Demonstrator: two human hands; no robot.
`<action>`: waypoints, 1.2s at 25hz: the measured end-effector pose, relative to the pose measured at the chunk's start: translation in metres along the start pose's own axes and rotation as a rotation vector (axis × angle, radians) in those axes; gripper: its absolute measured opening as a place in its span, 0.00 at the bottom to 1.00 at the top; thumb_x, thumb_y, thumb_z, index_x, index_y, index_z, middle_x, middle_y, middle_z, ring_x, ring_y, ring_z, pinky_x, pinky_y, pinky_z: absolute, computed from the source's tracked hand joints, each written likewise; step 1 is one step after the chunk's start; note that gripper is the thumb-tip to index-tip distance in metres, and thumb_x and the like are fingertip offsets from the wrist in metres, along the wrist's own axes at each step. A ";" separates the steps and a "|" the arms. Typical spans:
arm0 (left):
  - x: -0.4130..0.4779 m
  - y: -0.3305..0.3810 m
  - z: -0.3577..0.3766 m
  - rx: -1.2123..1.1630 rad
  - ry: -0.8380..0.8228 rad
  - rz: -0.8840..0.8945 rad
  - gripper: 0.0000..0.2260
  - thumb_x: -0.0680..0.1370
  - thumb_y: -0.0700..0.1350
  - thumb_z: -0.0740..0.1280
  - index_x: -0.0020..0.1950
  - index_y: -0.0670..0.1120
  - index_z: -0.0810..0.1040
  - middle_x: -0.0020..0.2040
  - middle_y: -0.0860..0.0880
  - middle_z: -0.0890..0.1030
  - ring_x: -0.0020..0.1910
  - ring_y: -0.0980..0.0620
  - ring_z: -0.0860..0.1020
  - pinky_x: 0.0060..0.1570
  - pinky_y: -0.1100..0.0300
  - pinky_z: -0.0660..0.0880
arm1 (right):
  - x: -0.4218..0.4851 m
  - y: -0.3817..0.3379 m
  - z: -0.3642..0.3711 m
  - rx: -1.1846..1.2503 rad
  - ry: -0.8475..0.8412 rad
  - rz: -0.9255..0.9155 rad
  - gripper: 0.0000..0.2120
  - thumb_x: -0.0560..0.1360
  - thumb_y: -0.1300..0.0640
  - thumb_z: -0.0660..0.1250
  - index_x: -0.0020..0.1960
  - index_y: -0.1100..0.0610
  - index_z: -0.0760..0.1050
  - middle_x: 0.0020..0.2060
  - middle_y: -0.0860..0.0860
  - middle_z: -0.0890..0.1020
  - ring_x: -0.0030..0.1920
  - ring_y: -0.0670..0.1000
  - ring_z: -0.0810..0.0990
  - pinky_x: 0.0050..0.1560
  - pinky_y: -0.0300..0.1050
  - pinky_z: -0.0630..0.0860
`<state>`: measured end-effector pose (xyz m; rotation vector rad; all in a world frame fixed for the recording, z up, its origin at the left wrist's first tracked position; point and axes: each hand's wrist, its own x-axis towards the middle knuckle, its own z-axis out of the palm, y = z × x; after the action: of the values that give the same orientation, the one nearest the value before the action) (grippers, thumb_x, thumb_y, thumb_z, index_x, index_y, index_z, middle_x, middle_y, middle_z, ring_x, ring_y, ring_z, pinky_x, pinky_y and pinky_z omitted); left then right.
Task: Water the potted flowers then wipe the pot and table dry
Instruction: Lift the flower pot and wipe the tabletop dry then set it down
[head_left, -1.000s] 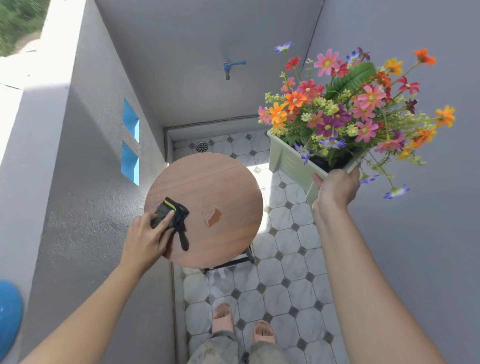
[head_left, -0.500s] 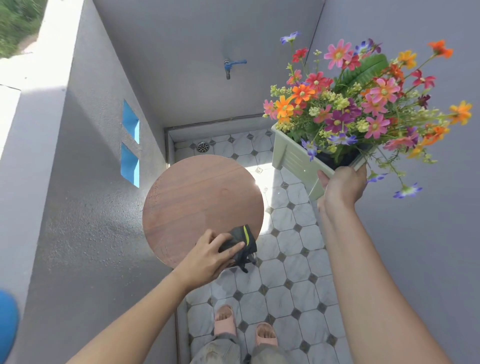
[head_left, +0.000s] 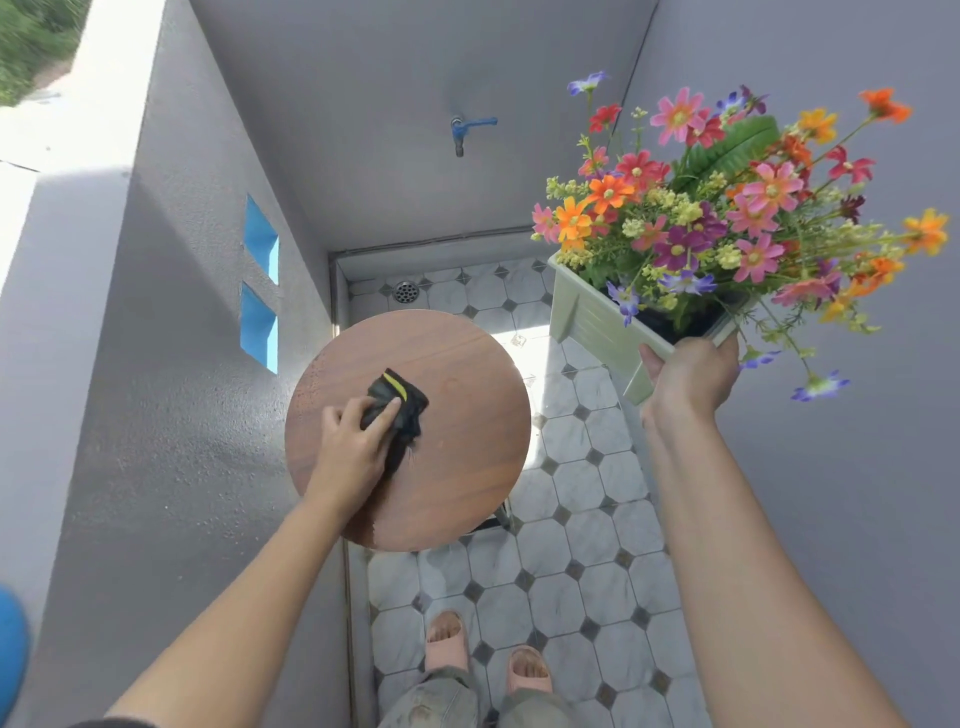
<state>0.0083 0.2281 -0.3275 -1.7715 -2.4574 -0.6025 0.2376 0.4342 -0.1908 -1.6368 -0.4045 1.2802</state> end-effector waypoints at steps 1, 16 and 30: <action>-0.005 0.021 0.007 -0.018 -0.033 0.114 0.15 0.76 0.44 0.64 0.61 0.43 0.78 0.53 0.38 0.76 0.42 0.42 0.67 0.39 0.49 0.75 | 0.000 0.001 0.001 -0.001 -0.001 -0.001 0.30 0.75 0.68 0.47 0.75 0.51 0.57 0.74 0.54 0.59 0.62 0.64 0.74 0.24 0.30 0.74; -0.003 0.011 0.002 -0.035 0.014 0.000 0.15 0.75 0.42 0.62 0.59 0.42 0.79 0.51 0.39 0.77 0.41 0.41 0.68 0.39 0.49 0.75 | -0.002 -0.001 0.006 -0.007 -0.006 -0.024 0.30 0.75 0.69 0.47 0.75 0.51 0.57 0.74 0.54 0.59 0.64 0.63 0.73 0.26 0.32 0.76; 0.020 -0.066 -0.006 0.029 0.065 -0.355 0.13 0.76 0.35 0.66 0.60 0.38 0.79 0.54 0.34 0.77 0.46 0.33 0.69 0.44 0.44 0.71 | -0.006 0.013 0.015 0.027 -0.011 0.016 0.30 0.76 0.68 0.47 0.75 0.51 0.58 0.73 0.56 0.62 0.62 0.64 0.75 0.23 0.30 0.73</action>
<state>-0.0604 0.2267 -0.3353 -1.2884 -2.7378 -0.6299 0.2182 0.4315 -0.1978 -1.6139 -0.3807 1.3020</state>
